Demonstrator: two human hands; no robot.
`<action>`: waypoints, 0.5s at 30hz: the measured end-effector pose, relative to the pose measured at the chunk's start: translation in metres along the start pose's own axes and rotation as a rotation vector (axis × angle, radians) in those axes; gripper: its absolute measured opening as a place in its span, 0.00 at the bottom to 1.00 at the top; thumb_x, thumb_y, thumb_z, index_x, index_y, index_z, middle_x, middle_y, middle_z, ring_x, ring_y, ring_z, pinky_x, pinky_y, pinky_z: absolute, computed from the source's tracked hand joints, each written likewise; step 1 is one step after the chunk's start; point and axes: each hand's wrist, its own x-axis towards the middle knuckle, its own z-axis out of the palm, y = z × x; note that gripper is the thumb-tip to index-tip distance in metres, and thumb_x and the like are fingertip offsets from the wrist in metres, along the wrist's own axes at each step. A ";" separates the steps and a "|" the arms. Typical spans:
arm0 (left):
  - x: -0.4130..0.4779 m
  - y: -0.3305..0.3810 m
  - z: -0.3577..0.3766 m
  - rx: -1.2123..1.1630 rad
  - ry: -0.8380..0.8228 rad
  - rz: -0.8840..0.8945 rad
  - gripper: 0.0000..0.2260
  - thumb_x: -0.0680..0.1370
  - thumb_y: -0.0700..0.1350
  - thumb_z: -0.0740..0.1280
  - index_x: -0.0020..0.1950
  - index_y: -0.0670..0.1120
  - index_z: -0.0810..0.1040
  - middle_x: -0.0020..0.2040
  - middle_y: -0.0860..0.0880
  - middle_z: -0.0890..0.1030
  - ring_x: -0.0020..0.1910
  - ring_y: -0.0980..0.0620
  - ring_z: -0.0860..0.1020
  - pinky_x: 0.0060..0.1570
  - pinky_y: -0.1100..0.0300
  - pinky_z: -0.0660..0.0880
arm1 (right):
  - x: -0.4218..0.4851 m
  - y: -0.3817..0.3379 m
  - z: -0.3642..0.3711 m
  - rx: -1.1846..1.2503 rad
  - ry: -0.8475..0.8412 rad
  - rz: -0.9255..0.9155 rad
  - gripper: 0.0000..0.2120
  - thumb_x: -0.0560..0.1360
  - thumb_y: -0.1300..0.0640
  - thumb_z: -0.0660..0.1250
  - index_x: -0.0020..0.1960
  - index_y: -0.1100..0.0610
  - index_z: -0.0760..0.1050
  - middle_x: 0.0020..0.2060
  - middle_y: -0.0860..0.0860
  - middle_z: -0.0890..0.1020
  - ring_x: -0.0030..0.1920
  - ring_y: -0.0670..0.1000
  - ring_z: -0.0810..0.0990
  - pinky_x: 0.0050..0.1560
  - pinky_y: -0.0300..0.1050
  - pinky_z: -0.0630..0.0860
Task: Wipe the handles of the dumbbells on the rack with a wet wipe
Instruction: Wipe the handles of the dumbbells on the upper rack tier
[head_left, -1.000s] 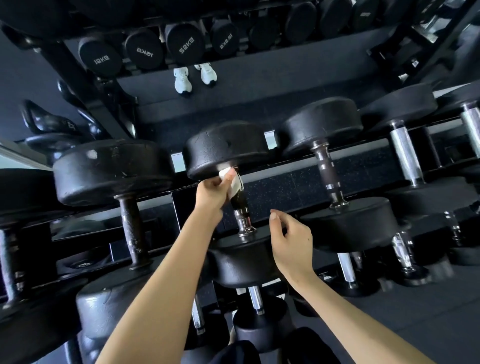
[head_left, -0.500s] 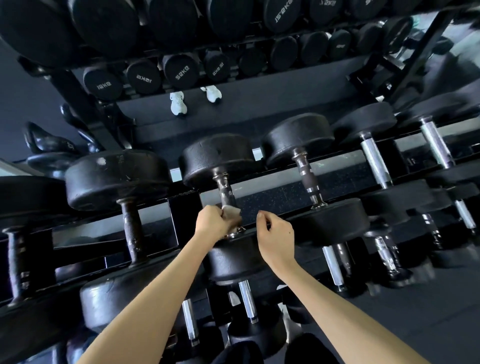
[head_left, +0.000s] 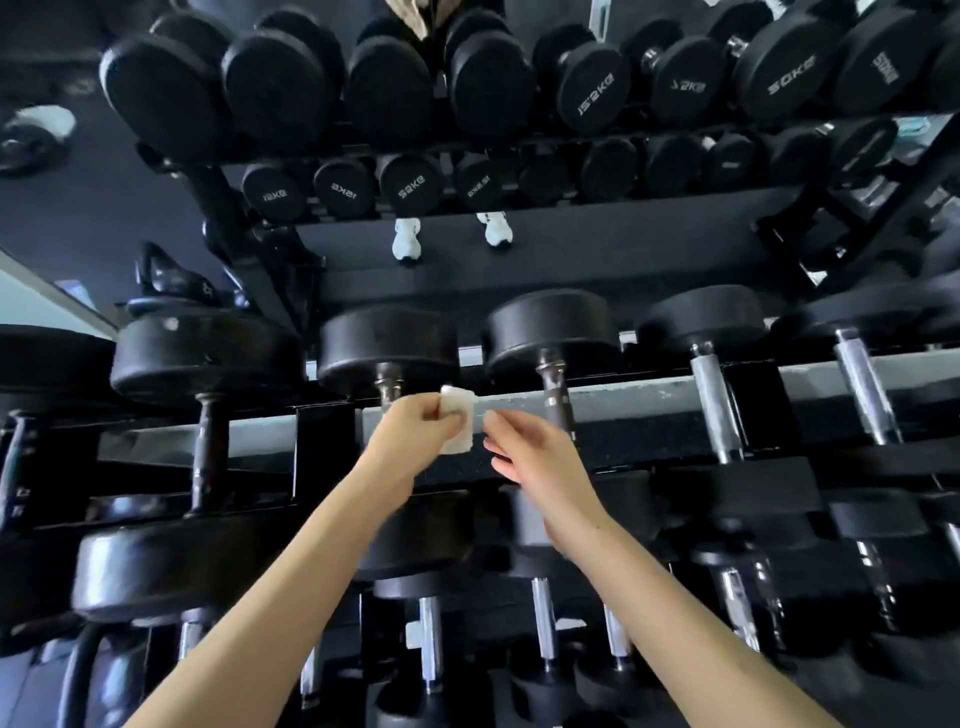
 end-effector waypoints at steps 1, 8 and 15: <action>-0.006 0.008 0.017 0.008 -0.069 0.018 0.09 0.71 0.42 0.65 0.48 0.44 0.82 0.44 0.47 0.83 0.45 0.49 0.79 0.56 0.47 0.75 | 0.003 -0.003 -0.010 0.030 -0.022 0.015 0.05 0.75 0.50 0.67 0.44 0.46 0.81 0.47 0.53 0.84 0.51 0.53 0.82 0.57 0.51 0.78; -0.021 0.042 0.094 -0.066 -0.208 0.029 0.27 0.66 0.27 0.57 0.57 0.48 0.79 0.48 0.52 0.83 0.51 0.58 0.78 0.55 0.64 0.71 | 0.026 0.003 -0.084 0.015 0.133 0.013 0.09 0.73 0.58 0.70 0.35 0.58 0.79 0.30 0.50 0.78 0.33 0.46 0.73 0.31 0.37 0.68; 0.010 0.042 0.094 0.085 0.362 -0.054 0.18 0.75 0.31 0.59 0.59 0.47 0.79 0.59 0.49 0.80 0.57 0.54 0.77 0.54 0.66 0.71 | 0.080 0.018 -0.129 -0.571 0.345 -0.224 0.20 0.75 0.56 0.64 0.27 0.57 0.64 0.22 0.49 0.69 0.25 0.49 0.66 0.28 0.42 0.58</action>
